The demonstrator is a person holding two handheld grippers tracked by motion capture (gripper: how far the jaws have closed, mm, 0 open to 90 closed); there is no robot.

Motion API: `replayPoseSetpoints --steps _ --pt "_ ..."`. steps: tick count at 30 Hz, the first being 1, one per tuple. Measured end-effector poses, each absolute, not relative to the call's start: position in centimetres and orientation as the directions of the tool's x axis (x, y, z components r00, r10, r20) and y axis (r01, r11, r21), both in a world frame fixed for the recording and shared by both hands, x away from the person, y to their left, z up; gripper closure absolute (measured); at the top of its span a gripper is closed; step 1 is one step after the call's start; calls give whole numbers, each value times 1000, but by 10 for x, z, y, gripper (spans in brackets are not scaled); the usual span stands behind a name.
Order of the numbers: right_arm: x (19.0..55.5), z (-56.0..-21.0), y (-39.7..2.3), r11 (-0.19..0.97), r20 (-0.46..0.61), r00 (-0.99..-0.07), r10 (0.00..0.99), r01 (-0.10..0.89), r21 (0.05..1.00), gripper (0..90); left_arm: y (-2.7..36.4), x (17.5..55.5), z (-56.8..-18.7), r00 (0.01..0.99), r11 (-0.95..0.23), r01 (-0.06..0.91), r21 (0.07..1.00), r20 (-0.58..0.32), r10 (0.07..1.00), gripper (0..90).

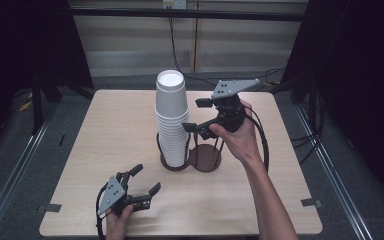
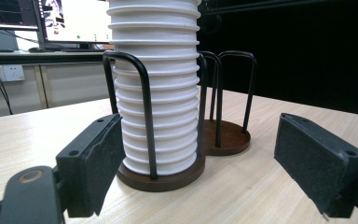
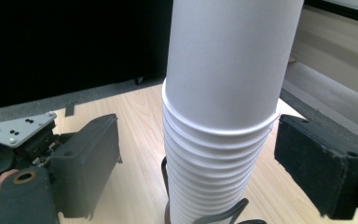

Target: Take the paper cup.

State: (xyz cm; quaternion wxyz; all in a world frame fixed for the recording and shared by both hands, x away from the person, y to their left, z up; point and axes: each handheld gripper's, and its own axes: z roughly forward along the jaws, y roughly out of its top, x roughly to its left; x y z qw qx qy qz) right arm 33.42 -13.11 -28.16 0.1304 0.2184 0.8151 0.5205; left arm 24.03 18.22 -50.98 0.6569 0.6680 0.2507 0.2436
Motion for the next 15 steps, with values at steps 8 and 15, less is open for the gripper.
replayPoseSetpoints --steps 8,15 --pt "342 -265 -126 352 14 -876 482 208 913 134 182 240 -510 753 -14 12 1000 0 658 158" --pt "354 -258 -117 375 16 -876 482 222 900 134 182 240 -510 753 -14 12 1000 0 658 158"
